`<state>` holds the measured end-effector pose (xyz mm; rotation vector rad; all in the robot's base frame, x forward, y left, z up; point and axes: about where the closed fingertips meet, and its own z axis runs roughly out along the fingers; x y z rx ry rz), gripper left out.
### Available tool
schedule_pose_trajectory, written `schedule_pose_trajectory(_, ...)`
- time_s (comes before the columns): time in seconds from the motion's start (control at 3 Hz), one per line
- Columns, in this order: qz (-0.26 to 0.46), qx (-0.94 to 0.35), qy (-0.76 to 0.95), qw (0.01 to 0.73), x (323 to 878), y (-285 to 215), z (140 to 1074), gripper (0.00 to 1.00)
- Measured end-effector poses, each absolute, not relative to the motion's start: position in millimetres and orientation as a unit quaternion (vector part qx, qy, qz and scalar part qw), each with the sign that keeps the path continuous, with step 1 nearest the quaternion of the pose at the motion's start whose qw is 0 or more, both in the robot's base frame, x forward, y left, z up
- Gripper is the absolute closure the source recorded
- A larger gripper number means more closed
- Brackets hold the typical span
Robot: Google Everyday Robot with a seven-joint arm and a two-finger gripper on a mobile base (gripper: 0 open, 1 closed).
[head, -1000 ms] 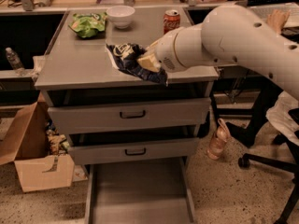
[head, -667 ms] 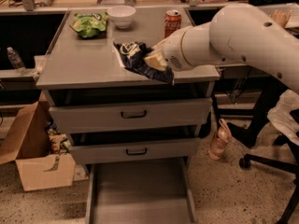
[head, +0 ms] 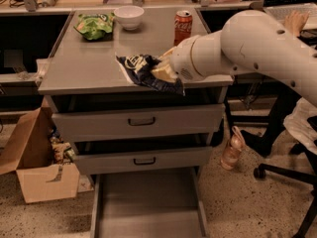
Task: Place blue chip bag into bottom drawer
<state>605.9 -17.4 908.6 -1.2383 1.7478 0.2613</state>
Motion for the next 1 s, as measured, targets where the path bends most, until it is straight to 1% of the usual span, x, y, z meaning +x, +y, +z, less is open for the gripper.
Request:
schedule_pose_trajectory(0.33, 0.133, -0.550, 0.704, 0.429, 572.9, -33.7, 849.1, 1.00)
schedule_pose_trajectory(0.67, 0.150, -0.560, 0.726, 0.370, 535.7, -64.2, 766.0, 1.00)
schedule_pose_trajectory(1.0, 0.150, -0.560, 0.726, 0.370, 535.7, -64.2, 766.0, 1.00)
